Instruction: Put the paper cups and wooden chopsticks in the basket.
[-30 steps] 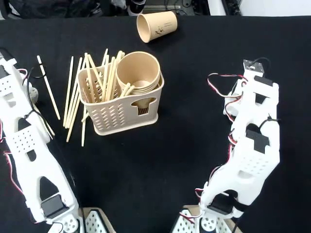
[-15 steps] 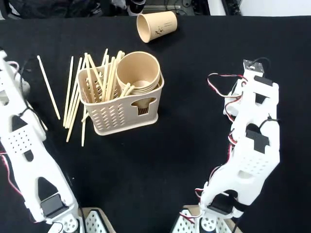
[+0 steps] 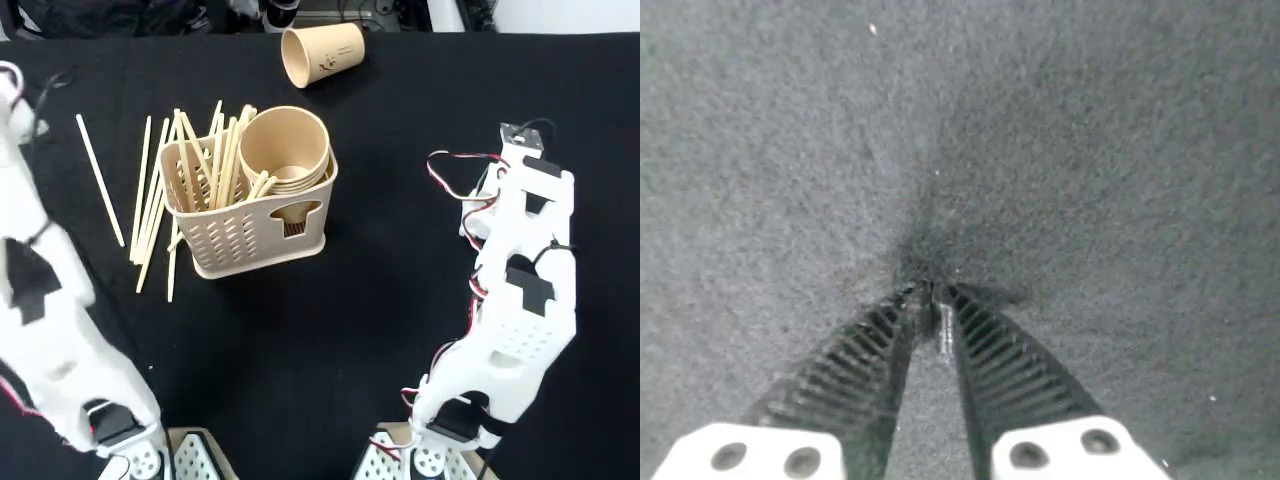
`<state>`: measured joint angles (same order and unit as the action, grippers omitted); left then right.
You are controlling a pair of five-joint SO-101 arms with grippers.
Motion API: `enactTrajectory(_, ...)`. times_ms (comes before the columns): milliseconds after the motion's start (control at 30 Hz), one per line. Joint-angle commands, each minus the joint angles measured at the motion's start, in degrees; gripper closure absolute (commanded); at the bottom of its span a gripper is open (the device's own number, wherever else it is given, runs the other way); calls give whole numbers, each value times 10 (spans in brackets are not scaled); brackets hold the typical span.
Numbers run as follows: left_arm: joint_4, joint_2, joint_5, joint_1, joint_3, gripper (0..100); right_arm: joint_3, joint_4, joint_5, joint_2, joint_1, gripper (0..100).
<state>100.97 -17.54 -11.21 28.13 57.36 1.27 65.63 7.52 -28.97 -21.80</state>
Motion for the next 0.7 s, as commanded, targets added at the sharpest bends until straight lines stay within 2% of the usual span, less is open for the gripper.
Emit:
enactTrajectory(0,-4,183,-3,-54,-73,972,3,-3,1,14,0,986)
enactTrajectory(167,-79,342,-4,-124,-182,972,3,-2,1,14,0,986)
enactTrajectory(433,-339,553,-1,-211,-510,972,3,-2,1,14,0,986)
enactTrajectory(567,-491,655,-1,-211,-708,971,3,-2,2,14,0,986)
enactTrajectory(667,-523,713,15,-151,-802,970,3,-2,3,14,0,986)
